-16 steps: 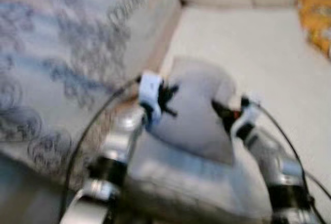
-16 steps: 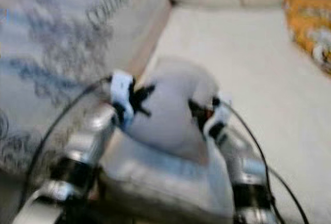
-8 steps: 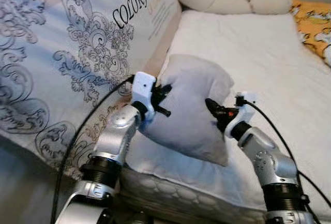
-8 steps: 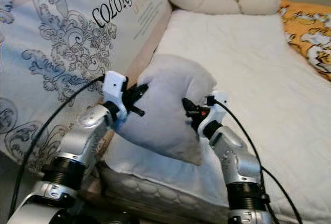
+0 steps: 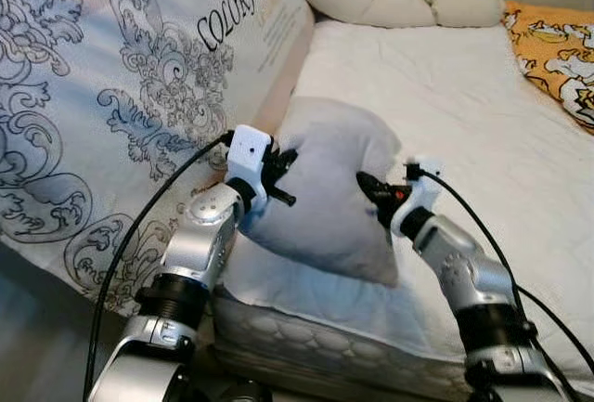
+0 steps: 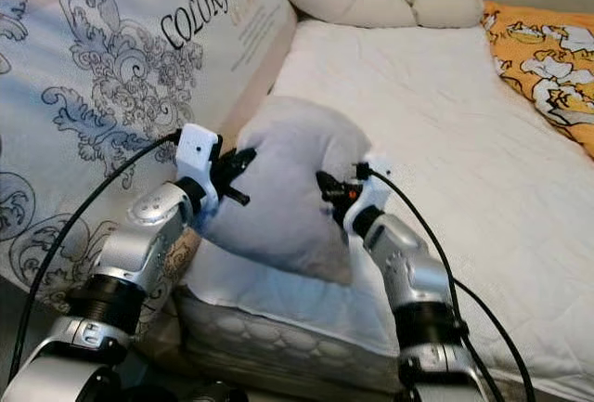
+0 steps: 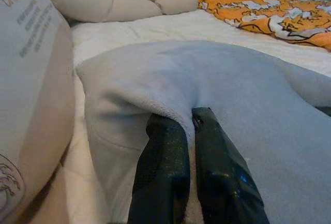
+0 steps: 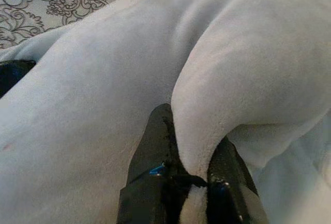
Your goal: Clean up the room
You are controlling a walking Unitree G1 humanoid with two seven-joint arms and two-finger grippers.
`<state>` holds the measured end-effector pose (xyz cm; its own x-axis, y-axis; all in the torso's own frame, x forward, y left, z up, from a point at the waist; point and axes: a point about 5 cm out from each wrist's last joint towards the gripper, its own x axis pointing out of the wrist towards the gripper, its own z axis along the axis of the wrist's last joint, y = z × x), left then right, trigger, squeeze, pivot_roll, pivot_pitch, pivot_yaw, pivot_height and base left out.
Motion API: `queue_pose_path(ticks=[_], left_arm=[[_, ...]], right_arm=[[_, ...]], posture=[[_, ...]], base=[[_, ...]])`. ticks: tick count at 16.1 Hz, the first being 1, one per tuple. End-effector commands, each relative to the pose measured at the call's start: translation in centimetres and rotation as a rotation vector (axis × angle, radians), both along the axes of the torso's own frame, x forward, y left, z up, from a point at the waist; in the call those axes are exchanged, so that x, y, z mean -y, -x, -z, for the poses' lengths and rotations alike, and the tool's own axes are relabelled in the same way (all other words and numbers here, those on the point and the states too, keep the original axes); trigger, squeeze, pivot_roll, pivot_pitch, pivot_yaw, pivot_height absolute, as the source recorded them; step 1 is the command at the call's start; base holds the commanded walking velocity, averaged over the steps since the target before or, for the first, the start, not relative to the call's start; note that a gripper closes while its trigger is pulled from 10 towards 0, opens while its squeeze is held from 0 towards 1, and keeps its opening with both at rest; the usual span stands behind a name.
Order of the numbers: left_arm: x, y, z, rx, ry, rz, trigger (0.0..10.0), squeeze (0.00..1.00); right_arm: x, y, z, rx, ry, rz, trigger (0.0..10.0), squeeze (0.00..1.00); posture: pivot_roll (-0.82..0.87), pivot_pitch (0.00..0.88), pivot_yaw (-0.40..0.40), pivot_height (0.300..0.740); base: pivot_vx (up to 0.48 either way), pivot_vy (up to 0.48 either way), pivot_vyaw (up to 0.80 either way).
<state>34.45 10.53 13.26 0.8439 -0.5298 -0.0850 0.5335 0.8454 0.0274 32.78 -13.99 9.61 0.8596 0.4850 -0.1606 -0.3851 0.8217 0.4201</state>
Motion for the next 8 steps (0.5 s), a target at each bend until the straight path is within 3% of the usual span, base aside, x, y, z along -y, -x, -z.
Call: queue_pose_path(ticks=[1,6,8], left_arm=[[0.4,-0.6,-1.4,0.063,-0.015,0.011,10.0,0.0],[-1.5,-1.7,-3.4,0.206,-0.125,-0.108,10.0,0.0],[-2.5,-1.4,-3.1,0.231,-0.171,-0.152,10.0,0.0]], right_arm=[[-0.6,-0.9,-1.1,0.057,0.014,-0.033,10.0,0.0],[-1.5,-4.4,-2.0,0.05,0.097,-0.012,10.0,0.0],[-2.4,-4.9,-2.0,0.046,0.133,-0.004,10.0,0.0]], posture=[[0.01,0.0,0.047,0.74],[0.04,0.0,0.035,0.74],[0.08,0.0,0.016,0.74]], base=[[0.0,0.0,0.0],[0.0,0.0,0.0],[0.0,0.0,0.0]])
